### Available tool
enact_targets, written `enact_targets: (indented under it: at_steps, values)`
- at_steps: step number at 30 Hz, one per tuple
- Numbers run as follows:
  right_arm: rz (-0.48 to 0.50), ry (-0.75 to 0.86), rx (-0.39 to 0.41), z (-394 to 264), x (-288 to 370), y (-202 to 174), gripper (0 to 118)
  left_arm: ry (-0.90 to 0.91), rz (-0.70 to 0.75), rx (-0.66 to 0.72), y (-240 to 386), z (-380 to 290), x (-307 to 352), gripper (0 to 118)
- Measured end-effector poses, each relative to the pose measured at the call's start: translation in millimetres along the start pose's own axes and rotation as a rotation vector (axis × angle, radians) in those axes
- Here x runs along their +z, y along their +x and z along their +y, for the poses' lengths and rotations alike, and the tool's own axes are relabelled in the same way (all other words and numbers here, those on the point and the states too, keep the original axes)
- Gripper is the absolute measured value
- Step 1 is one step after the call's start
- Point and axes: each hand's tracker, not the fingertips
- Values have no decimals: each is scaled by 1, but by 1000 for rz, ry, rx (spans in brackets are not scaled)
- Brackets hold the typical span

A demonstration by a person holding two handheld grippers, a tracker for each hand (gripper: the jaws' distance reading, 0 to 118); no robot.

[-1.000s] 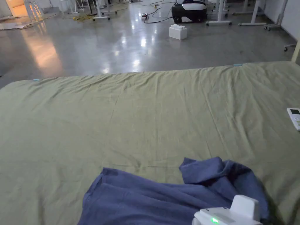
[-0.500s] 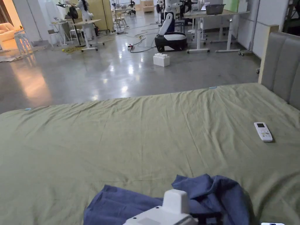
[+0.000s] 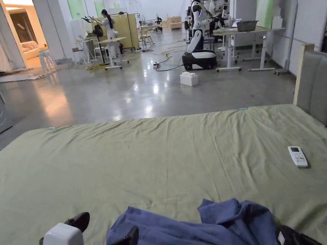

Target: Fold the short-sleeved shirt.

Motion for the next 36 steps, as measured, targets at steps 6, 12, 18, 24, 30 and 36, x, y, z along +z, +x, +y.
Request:
enact_targets:
  at_steps: [6,12,18,24,30,36]
  values:
    - [-23,-26,15,1,-4,-5,0,31,23,115,-19,-27,15,100]
    - [-38,2,45,1,-12,-17,0,61,39,187,-43,-33,31,100]
    - [-20,47,161,21,-38,-31,0,29,68,178,-53,-34,41,104]
    - [-51,41,154,9,-43,-28,0,-29,112,168,-56,-35,21,104]
    - [-43,1,160,-4,-44,-13,0,-45,90,187,-54,-36,-19,104]
    - [-23,-47,132,-8,-49,10,0,-306,45,281,-76,-43,-134,104]
